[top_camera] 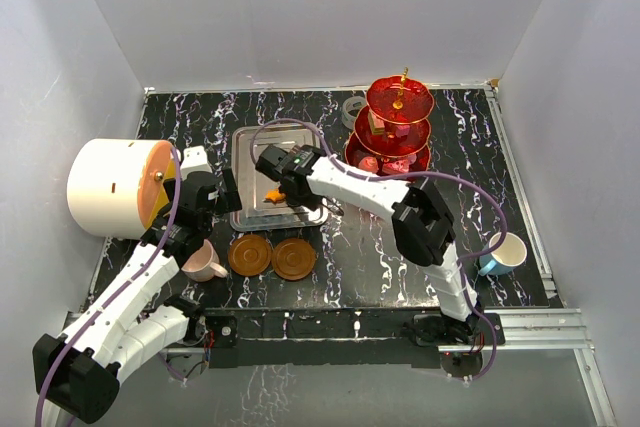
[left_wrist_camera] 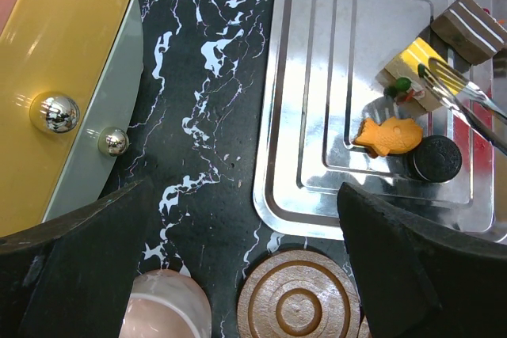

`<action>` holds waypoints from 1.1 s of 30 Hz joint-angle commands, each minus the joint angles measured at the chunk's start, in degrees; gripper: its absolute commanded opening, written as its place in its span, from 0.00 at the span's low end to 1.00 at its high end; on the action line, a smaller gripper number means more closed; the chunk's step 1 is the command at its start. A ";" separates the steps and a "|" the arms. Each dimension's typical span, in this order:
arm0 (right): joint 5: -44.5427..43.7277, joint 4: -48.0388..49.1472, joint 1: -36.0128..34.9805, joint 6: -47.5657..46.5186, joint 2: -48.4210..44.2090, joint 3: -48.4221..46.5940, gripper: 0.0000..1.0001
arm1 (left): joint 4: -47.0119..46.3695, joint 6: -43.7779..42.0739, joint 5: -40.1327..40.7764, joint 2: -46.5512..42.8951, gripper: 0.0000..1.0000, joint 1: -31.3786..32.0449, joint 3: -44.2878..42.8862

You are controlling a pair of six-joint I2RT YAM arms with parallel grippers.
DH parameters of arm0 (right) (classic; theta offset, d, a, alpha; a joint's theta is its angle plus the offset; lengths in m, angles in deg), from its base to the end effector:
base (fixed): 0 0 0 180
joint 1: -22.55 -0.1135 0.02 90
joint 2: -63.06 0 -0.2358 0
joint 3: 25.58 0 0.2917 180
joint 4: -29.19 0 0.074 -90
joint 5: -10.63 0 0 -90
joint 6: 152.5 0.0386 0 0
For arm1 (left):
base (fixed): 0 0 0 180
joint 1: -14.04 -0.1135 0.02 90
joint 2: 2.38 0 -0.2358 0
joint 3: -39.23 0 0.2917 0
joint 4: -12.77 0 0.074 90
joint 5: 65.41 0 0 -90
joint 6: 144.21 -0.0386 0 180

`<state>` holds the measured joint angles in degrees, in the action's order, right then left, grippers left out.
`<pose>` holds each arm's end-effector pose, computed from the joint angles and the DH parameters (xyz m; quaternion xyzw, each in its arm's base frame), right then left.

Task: Serve the afternoon tea
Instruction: Pick up the desert from the tray.

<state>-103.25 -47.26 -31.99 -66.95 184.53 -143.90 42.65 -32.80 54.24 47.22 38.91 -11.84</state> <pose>0.2762 0.3608 0.1911 -0.4634 0.8573 -0.1491 0.1676 0.2379 -0.0892 0.2494 -0.1059 0.8340 0.0076 0.5415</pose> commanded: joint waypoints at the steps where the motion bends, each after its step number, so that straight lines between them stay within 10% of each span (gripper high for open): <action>1: 4.81 1.19 1.10 1.23 -1.55 -5.91 0.26 | -0.60 -0.58 1.29 -0.74 0.99 0.00 -0.38; 33: 4.20 -0.74 2.63 1.91 0.08 -2.82 0.38 | -0.18 -0.67 1.82 -0.79 0.99 0.01 -0.53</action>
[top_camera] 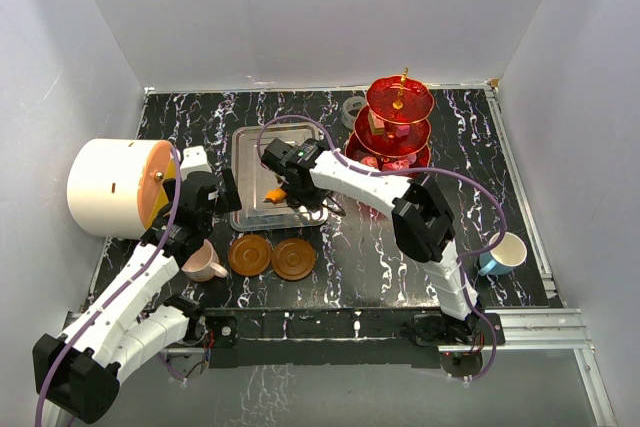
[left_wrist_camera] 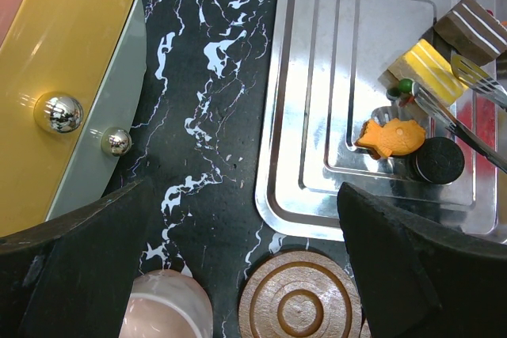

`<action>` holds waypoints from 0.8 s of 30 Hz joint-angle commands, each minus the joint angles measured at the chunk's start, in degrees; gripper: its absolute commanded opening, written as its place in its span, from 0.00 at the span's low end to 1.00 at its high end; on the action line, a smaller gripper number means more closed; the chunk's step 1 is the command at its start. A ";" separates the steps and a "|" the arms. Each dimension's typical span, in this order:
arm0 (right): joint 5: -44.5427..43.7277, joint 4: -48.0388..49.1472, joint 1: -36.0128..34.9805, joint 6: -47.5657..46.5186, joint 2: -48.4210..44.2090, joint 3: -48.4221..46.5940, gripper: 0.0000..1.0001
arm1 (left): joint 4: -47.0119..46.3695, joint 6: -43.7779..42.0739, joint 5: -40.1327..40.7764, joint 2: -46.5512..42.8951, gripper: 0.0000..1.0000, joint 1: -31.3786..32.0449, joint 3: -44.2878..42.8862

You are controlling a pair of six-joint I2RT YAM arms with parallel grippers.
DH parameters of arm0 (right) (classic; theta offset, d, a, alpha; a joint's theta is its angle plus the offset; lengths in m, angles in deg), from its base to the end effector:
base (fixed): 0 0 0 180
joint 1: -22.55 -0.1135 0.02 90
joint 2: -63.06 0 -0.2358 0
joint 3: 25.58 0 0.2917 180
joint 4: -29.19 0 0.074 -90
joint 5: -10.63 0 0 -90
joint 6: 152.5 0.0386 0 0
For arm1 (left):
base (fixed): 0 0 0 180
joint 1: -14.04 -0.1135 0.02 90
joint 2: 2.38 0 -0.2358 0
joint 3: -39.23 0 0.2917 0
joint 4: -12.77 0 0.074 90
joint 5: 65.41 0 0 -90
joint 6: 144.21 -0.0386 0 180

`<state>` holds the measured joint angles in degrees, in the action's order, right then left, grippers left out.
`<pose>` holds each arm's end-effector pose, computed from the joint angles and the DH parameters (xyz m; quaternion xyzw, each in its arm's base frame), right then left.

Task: Serve the afternoon tea
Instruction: Pick up the desert from the tray.

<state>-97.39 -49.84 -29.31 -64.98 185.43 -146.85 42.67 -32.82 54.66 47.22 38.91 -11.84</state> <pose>0.2915 0.3520 0.1980 -0.4373 0.8816 -0.1063 0.1424 0.2379 -0.0890 0.2494 -0.1075 0.8333 0.0108 0.5421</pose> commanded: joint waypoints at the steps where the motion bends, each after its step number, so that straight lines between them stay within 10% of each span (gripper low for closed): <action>1: -1.65 2.11 -0.02 -0.19 -0.89 0.23 0.38 | -0.20 -0.63 1.40 -0.79 0.99 0.01 -0.60; 24: 0.96 3.38 2.46 0.87 -0.02 -1.32 0.38 | -0.42 -0.82 1.31 -0.65 0.99 0.01 -0.48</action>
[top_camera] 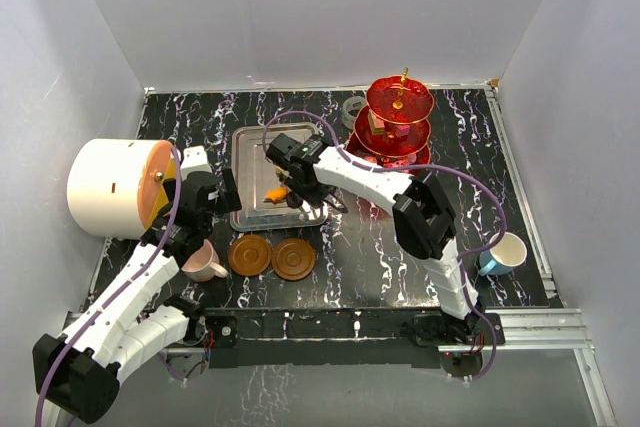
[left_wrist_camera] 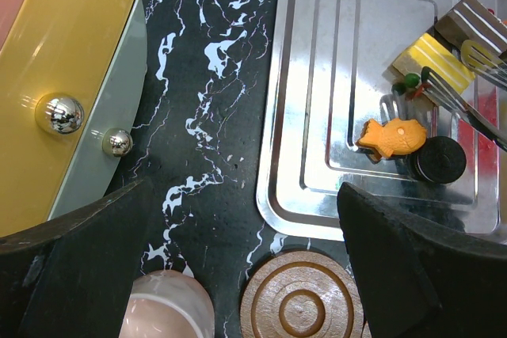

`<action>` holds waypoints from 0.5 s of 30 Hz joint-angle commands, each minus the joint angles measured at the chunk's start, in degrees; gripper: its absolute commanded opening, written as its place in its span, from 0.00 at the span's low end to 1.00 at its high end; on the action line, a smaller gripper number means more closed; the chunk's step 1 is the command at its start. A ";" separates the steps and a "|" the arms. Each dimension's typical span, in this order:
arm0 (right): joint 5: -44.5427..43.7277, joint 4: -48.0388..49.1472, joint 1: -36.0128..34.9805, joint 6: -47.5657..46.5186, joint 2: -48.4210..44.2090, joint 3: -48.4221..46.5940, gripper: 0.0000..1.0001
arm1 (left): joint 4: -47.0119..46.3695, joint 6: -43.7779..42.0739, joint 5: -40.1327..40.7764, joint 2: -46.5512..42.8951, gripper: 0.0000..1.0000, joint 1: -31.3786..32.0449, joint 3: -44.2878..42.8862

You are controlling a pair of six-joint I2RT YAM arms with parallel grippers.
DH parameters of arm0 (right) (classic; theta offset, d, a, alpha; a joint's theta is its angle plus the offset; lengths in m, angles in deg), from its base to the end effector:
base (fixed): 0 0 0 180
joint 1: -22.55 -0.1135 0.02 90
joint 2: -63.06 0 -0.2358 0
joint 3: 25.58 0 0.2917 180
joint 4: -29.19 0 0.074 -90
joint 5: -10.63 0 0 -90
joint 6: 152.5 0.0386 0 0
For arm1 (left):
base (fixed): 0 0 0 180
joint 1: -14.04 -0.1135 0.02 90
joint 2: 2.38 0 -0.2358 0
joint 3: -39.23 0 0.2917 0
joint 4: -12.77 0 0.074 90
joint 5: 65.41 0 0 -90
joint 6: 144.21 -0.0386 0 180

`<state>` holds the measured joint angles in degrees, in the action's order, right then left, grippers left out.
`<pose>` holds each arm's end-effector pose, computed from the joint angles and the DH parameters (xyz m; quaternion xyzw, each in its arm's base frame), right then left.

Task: Serve the afternoon tea
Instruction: Pick up the desert from the tray.

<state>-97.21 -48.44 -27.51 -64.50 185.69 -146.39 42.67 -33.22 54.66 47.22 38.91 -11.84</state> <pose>0.3037 0.3443 0.1939 -0.4189 0.8902 -0.1040 0.1458 0.2379 -0.0890 0.2494 -0.1046 0.8337 0.0127 0.5421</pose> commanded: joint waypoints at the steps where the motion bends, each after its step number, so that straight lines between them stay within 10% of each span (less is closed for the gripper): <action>1: 1.40 2.03 0.68 0.27 -0.22 -1.64 0.38 | -0.44 -0.46 1.25 -0.64 0.99 0.01 -0.43; 15: 9.31 1.97 1.56 3.96 -0.77 -2.15 0.32 | -0.29 -0.52 1.20 -0.60 0.99 0.02 -0.58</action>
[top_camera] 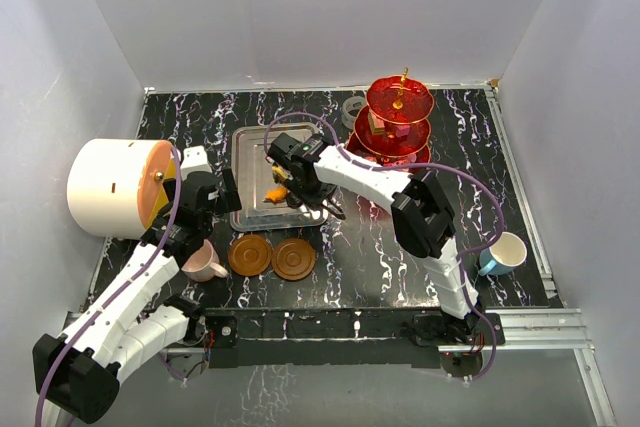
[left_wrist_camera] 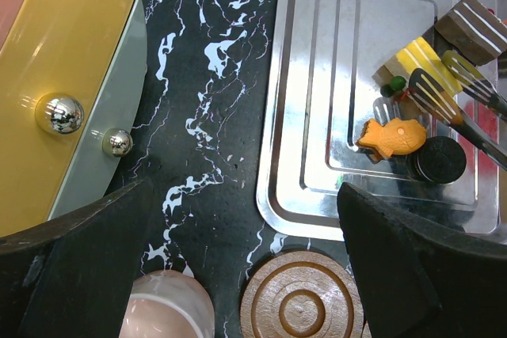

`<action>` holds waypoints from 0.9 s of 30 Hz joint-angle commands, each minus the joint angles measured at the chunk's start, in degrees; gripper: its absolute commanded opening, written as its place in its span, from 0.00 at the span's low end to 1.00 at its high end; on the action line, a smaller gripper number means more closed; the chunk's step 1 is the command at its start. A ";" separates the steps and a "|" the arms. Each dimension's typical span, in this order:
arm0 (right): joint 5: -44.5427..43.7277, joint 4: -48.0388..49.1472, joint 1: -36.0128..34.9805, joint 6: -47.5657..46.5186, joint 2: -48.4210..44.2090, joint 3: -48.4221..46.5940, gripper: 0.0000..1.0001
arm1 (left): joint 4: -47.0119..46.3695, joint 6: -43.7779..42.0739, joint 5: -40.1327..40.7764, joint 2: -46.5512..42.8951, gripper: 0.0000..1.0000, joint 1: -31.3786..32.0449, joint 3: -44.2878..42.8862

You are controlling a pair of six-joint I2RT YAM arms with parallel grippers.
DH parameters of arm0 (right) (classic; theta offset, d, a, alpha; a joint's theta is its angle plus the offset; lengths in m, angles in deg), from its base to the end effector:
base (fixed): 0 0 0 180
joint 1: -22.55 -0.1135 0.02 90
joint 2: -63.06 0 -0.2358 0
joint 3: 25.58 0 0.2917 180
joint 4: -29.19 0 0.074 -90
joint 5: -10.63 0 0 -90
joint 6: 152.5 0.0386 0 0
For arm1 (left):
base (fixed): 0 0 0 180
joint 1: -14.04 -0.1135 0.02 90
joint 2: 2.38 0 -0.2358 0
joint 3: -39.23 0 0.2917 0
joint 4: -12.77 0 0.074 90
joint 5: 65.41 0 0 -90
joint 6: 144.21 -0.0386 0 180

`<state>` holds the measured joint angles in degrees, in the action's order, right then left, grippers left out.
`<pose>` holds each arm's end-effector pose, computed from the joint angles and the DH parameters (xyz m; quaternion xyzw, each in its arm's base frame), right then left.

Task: Serve the afternoon tea
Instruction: Pick up the desert from the tray.

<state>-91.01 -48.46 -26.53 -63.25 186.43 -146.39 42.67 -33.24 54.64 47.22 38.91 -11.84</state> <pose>0.3073 0.3426 0.1872 -0.4097 0.9026 -0.0574 0.1188 0.2379 -0.0890 0.2494 -0.1044 0.8338 0.0126 0.5420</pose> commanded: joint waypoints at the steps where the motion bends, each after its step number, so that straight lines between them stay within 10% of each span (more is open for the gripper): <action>1: 4.33 2.60 0.71 3.50 -2.08 -2.24 0.32 | -0.20 -0.45 1.31 -0.58 0.99 0.01 -0.61; 13: 37.86 24.65 7.78 21.02 -11.27 15.63 0.34 | -0.35 -0.32 0.92 -0.50 0.99 0.01 -0.54; 27: 36.69 27.93 13.10 26.59 -13.81 21.32 0.44 | -0.31 -0.41 0.88 -0.26 0.99 0.01 -0.55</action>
<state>-52.28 -22.94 -14.40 -37.92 177.34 -125.63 42.67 -33.22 54.64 47.29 38.91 -11.84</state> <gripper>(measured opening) 0.437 0.986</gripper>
